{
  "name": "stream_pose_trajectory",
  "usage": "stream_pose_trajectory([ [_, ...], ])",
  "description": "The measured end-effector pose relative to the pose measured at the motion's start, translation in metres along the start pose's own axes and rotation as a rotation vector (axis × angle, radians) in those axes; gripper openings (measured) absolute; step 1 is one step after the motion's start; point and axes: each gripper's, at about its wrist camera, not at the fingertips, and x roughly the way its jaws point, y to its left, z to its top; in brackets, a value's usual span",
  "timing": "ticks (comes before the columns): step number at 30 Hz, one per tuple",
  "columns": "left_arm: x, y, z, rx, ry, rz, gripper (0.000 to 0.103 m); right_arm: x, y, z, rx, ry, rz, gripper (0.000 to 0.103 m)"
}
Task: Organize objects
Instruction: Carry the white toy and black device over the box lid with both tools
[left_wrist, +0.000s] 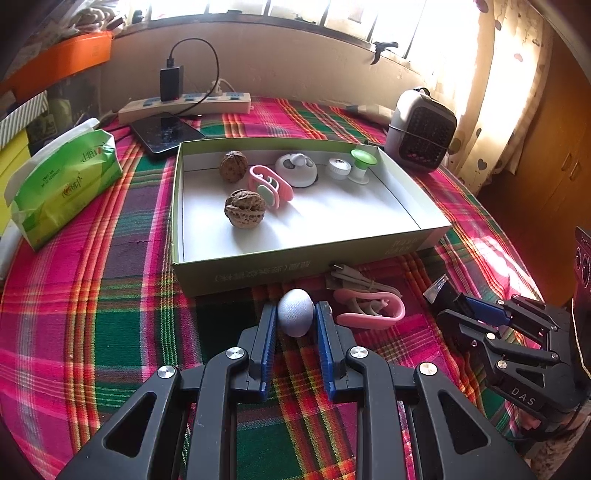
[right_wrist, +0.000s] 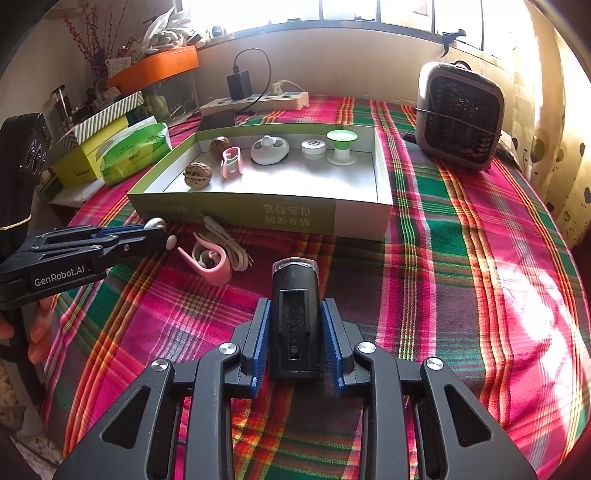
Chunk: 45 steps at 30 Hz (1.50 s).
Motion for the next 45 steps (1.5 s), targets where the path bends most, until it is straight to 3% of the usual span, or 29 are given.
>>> stream_pose_trajectory([
  [25, -0.017, 0.006, 0.026, -0.023, -0.064, 0.011, 0.019, -0.014, 0.004, 0.032, -0.023, -0.071, 0.017, 0.029],
  [45, 0.001, 0.025, 0.05, -0.069, -0.052, 0.037, 0.019, 0.018, -0.015, 0.079, -0.009, -0.052, -0.021, 0.029],
])
